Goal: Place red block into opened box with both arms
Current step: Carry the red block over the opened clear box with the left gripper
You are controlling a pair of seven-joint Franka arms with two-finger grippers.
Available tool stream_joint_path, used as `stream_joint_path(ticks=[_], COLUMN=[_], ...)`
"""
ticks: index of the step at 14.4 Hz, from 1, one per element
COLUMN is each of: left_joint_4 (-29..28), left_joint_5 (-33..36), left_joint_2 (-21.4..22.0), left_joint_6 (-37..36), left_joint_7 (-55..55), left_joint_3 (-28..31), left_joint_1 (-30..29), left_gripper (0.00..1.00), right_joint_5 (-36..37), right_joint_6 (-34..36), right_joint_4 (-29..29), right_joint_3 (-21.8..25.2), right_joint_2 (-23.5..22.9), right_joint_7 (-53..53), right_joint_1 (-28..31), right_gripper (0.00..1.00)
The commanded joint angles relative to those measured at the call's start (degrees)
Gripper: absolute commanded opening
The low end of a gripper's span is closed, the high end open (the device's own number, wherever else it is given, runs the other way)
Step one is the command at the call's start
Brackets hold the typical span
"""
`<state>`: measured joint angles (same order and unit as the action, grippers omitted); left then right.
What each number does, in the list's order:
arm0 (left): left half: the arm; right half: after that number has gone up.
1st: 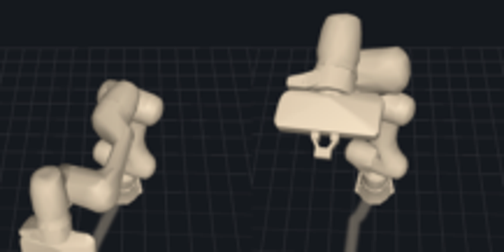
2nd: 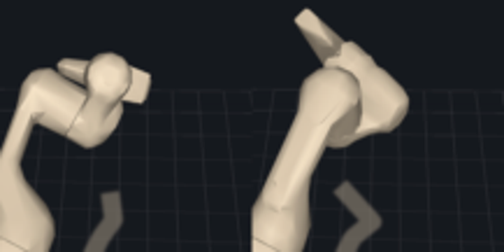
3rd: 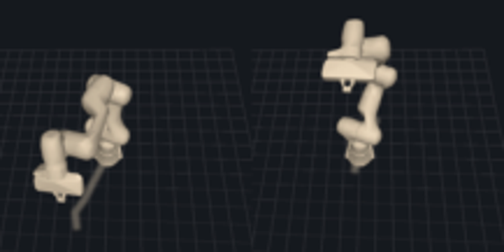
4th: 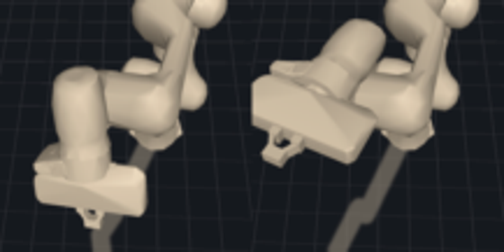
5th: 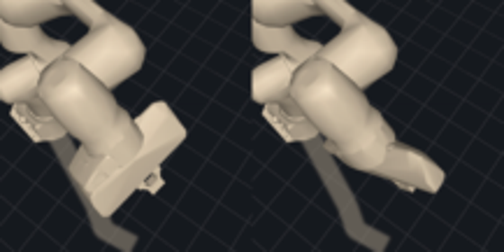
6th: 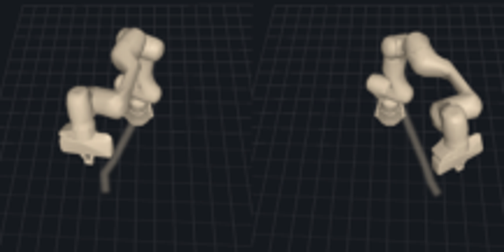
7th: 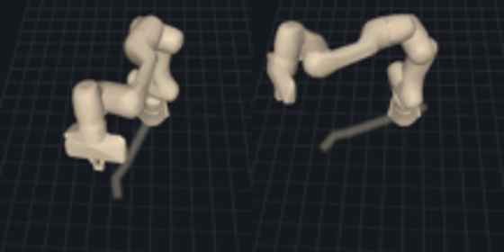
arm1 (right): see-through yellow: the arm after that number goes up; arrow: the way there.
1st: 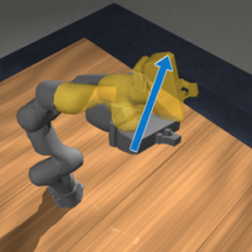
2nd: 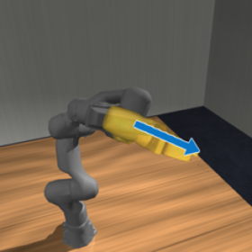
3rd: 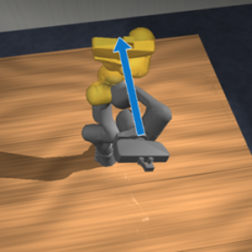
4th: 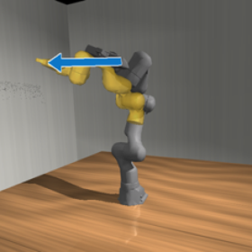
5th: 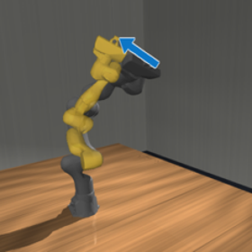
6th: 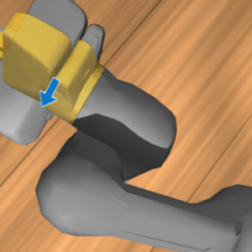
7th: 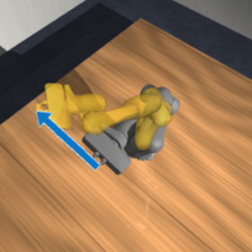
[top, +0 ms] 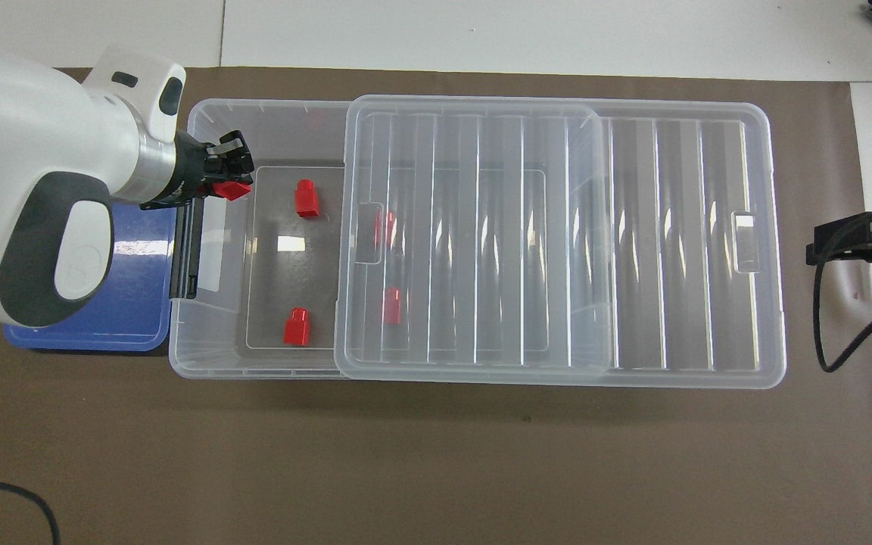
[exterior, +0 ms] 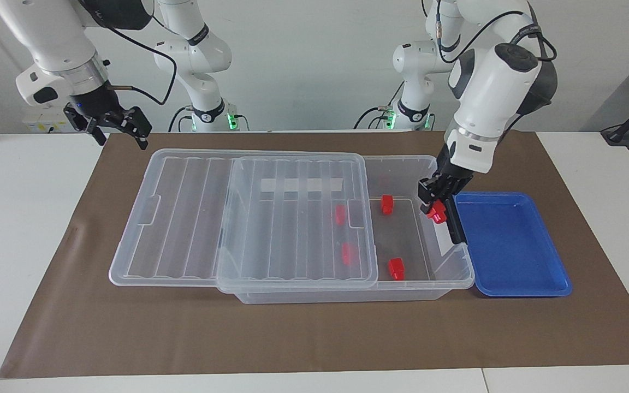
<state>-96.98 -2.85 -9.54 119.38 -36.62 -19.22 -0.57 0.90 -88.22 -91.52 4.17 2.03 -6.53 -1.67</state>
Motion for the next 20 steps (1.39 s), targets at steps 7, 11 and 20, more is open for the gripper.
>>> stream_joint_path(ticks=[7, 11, 20], left_joint_4=[-8.8, -13.8, -19.1], left_joint_5=[10.6, 11.7, 13.8], left_joint_2=[-5.5, -6.0, -7.7], left_joint_6=[11.2, 15.5, 21.0], left_joint_7=[-0.7, -0.8, -1.3], left_joint_3=[0.6, 0.7, 0.7], left_joint_1=[3.1, 3.1, 3.1], left_gripper=[0.00, 0.00, 0.00], right_joint_5=[-0.6, -0.7, -0.7], right_joint_6=[-1.0, -0.9, -1.0], right_joint_4=[-0.8, -0.9, -1.6], right_joint_3=[-0.3, -0.3, -0.2], right_joint_2=[0.3, 0.3, 0.6], right_joint_7=[1.8, 1.8, 2.5], right_joint_1=[1.1, 1.1, 1.5], right_gripper=[1.00, 1.00, 1.00])
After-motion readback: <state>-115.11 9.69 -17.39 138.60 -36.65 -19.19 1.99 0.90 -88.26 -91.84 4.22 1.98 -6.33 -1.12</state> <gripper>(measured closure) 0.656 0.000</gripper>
